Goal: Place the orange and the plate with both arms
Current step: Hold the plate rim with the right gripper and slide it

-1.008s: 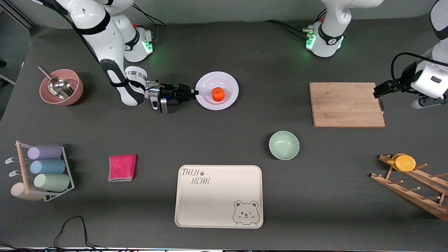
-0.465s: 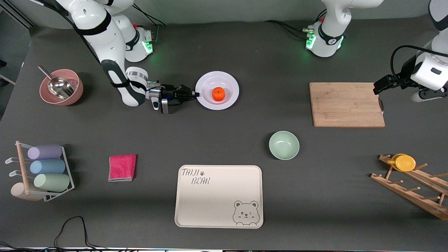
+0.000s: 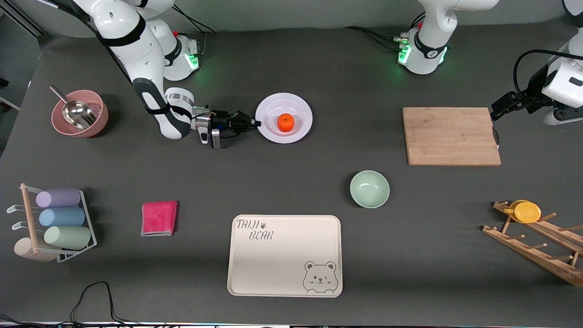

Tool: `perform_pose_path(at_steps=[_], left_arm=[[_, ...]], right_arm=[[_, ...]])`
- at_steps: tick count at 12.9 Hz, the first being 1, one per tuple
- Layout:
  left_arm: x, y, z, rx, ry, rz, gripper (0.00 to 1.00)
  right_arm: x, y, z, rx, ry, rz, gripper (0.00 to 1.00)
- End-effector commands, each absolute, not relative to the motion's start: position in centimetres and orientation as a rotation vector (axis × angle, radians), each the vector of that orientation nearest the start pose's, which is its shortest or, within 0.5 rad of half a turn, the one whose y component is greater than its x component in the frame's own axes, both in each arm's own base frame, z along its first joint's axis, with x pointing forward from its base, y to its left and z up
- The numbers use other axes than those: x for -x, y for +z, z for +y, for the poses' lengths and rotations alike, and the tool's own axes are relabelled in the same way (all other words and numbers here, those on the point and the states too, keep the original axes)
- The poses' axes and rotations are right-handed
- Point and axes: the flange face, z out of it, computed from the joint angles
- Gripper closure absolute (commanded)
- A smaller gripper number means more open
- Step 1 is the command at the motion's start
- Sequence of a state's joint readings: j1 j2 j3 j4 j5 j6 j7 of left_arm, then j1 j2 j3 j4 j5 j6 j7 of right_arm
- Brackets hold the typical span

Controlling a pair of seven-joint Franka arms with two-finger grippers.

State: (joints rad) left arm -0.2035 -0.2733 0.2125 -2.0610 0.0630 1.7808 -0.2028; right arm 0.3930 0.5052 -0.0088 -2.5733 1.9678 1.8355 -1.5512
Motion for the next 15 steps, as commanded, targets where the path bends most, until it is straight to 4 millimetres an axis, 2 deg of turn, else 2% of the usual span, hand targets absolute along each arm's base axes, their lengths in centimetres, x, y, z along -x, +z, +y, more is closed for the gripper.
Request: perform_pose_path(at_steps=[1,5,7,11,13,15], left_arm=[[-47.2,54.2,1.9,3.118,0.003,-0.273,0.00],[-47.4,54.0,1.9,3.115,-0.003,-0.271,0.00],[-47.5,53.7,1.9,3.112,0.004,-0.268,0.00],[-47.4,53.2,1.9,3.111,0.016,-0.269,0.00],[-47.4,53.2,1.9,3.111,0.016,-0.269,0.00],[-47.4,53.1,2.0,3.111,0.018,-0.271,0.00]], right_arm=[[-32.7,8.9,21.1,1.723,-0.091,0.019,1.00],[-35.1,12.7,20.6,1.675,-0.118,0.037,1.00],[-36.4,15.7,20.6,1.649,-0.096,0.050,1.00],[-38.9,22.2,18.5,1.645,-0.017,0.031,1.00],[-39.6,23.9,18.0,1.653,0.003,0.035,1.00],[-41.8,25.3,17.9,1.650,0.012,0.052,1.00]])
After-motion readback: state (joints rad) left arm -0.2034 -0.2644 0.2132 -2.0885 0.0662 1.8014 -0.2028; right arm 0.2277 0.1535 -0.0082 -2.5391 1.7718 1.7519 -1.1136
